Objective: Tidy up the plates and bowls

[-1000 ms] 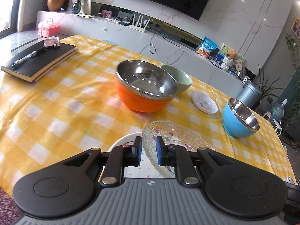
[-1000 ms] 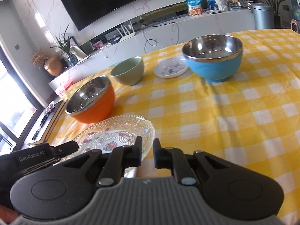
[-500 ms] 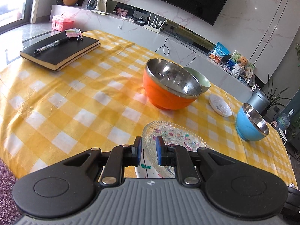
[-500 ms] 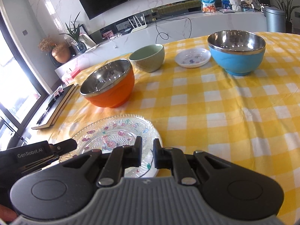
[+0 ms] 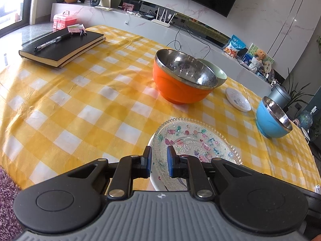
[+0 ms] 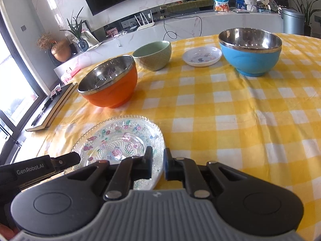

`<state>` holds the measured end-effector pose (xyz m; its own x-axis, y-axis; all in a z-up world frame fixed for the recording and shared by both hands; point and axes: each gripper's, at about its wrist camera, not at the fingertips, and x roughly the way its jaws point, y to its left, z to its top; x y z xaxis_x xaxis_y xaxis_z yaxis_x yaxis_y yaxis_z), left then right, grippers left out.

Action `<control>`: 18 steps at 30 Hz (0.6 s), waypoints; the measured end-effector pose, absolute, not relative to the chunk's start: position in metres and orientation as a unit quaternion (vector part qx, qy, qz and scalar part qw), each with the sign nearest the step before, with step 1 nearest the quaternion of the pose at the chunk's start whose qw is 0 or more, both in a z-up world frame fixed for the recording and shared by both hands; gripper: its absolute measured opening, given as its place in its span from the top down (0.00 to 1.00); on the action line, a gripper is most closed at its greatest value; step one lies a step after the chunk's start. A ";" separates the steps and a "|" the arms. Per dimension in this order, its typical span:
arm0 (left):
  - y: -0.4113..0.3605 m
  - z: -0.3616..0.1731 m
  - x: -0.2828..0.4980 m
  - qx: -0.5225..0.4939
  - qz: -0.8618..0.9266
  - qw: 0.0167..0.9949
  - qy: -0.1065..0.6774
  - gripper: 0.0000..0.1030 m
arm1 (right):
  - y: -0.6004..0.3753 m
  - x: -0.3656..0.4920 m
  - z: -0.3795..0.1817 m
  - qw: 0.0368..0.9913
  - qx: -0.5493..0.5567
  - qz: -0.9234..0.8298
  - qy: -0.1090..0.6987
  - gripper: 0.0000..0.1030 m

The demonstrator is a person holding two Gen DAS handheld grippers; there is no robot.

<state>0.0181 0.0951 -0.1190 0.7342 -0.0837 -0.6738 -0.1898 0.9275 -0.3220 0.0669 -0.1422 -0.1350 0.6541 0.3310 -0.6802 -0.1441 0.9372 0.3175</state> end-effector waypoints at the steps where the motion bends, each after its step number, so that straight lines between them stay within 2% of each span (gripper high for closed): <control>1: 0.094 -0.119 0.018 -0.185 0.030 0.912 0.364 0.83 | -0.142 0.067 -0.136 0.901 0.118 0.132 0.395 0.92; 18: 0.082 -0.118 0.021 -0.127 0.046 0.916 0.379 0.84 | -0.133 0.064 -0.137 0.910 0.078 0.133 0.384 0.92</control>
<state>0.0206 0.0818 -0.1177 0.7091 -0.0117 -0.7050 -0.1804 0.9636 -0.1973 0.0645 -0.1335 -0.1369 0.6699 0.3013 -0.6785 -0.1822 0.9527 0.2432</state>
